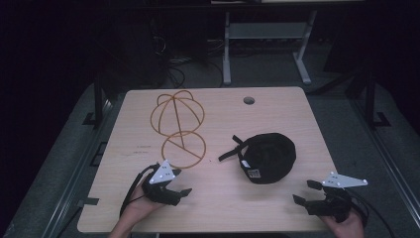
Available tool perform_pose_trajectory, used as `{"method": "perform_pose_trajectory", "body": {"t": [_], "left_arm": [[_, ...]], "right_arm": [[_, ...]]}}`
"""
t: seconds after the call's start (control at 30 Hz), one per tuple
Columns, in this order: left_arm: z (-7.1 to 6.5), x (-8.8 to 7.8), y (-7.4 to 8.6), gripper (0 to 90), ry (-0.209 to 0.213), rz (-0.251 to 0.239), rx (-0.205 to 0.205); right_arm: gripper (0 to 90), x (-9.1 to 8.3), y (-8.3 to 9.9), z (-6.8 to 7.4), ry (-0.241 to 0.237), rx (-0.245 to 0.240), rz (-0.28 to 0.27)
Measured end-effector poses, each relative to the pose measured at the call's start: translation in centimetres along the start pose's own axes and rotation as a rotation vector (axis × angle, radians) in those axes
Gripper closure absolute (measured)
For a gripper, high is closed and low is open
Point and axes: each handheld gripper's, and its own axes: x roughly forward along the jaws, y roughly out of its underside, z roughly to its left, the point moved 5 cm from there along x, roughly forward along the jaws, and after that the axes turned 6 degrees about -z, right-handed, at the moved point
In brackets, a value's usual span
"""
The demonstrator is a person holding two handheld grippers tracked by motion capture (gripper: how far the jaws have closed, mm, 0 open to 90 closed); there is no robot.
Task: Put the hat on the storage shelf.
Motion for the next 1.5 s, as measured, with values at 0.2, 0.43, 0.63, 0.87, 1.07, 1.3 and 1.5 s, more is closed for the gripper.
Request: {"method": "perform_pose_trajectory", "body": {"t": [0.2, 0.43, 0.63, 0.87, 1.07, 1.3, 1.5], "left_arm": [[0.1, 0.2, 0.0, 25.3, 0.002, 0.004, -0.005], [0.0, 0.0, -0.7, 25.0, 0.009, -0.023, -0.012], [-0.4, 0.0, -1.5, 24.9, 0.022, -0.041, -0.009], [-0.9, 0.6, -2.9, 24.3, 0.058, -0.042, -0.021], [-1.5, 1.4, -4.6, 24.1, 0.092, -0.041, -0.018], [-2.0, 2.1, -5.8, 23.4, 0.114, -0.037, -0.002], [-2.5, 2.7, -7.2, 23.3, 0.14, -0.032, 0.031]], "right_arm": [[17.7, 0.3, 0.0, 0.0, -0.01, -0.003, 0.008], [17.4, 0.2, 0.0, 0.2, -0.007, -0.007, 0.012], [17.4, 0.3, -0.2, 0.4, -0.005, -0.01, -0.001], [17.2, 0.3, -0.2, 0.2, -0.006, -0.005, 0.0], [17.1, 0.1, -0.2, 0.2, -0.006, -0.006, -0.011], [17.1, 0.2, -0.3, 0.3, -0.012, -0.005, -0.008], [17.1, 0.2, -0.3, 0.3, -0.014, -0.002, -0.009]]}}
